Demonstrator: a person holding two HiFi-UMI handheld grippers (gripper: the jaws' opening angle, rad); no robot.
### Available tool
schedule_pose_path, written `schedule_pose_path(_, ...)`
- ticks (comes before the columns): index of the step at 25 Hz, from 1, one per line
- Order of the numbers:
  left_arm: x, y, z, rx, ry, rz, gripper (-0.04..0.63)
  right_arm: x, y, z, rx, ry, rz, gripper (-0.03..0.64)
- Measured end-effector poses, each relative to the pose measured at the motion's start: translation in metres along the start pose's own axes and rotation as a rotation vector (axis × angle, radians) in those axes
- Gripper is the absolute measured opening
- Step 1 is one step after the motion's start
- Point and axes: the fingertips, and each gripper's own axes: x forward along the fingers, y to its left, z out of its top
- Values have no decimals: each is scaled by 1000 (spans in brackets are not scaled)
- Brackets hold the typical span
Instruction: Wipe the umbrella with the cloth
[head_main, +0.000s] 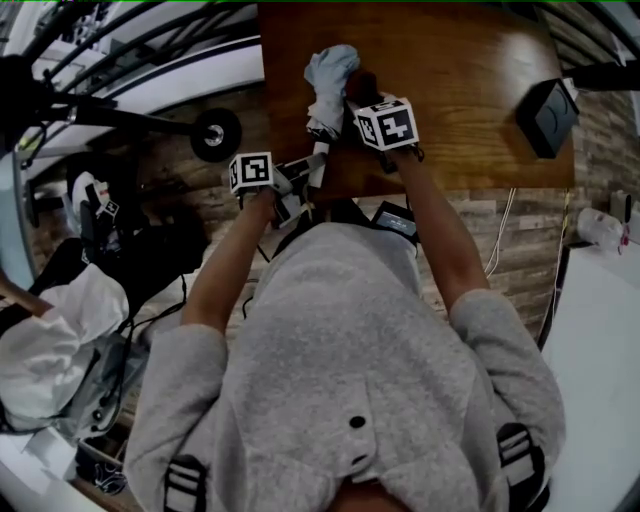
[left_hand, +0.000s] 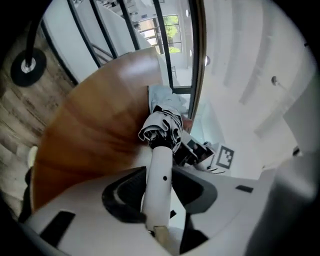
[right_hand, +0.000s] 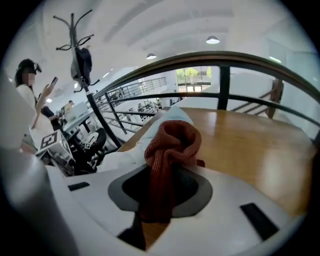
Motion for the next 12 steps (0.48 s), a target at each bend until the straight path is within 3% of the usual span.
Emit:
schedule_pose_path(4, -10, 26, -1, 157, 61, 220, 160, 7, 47, 15, -191, -5, 83, 101)
schedule_pose_path(8, -15, 33, -6, 348, 154, 394, 166, 24, 95, 27, -283, -4, 176, 100)
schedule_pose_path(12, -32, 42, 0, 534, 214, 598, 167, 35, 111, 31, -356, 43, 181, 101)
